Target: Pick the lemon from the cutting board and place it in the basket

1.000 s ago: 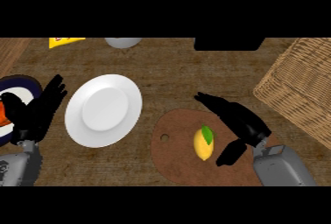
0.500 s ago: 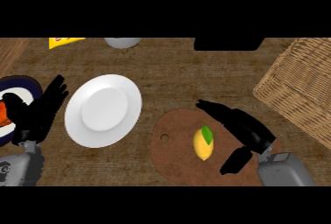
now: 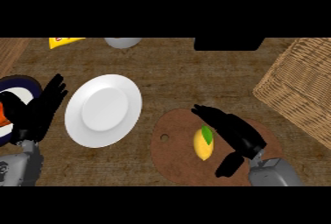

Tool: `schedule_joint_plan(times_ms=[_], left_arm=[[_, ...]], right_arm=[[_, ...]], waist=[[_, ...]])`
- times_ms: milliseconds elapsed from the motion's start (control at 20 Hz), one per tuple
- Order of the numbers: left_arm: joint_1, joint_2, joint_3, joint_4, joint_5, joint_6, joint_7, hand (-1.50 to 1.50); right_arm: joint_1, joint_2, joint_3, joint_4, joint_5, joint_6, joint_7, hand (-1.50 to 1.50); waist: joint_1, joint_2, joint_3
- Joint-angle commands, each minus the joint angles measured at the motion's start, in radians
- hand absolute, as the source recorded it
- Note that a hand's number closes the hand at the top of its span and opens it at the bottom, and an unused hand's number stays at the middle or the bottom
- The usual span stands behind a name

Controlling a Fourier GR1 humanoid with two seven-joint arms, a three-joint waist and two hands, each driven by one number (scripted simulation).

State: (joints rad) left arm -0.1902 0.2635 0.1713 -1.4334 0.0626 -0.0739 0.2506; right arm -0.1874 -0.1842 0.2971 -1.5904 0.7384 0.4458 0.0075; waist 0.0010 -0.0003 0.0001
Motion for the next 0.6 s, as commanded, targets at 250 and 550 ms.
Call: schedule_joint_plan(times_ms=[250, 550], left_arm=[[-0.055, -0.004, 0.013, 0.039, -0.006, -0.007, 0.011, 0.0], [0.003, -0.032, 0.01, 0.039, -0.03, 0.01, -0.031, 0.0]], right_arm=[[-0.029, 0.038, 0.051, 0.101, 0.144, -0.056, -0.033, 1.5], [0.008, 0.038, 0.093, 0.099, 0.229, -0.079, -0.07, 1.5]], waist=[[0.0, 0.001, 0.0], [0.0, 0.0, 0.0]])
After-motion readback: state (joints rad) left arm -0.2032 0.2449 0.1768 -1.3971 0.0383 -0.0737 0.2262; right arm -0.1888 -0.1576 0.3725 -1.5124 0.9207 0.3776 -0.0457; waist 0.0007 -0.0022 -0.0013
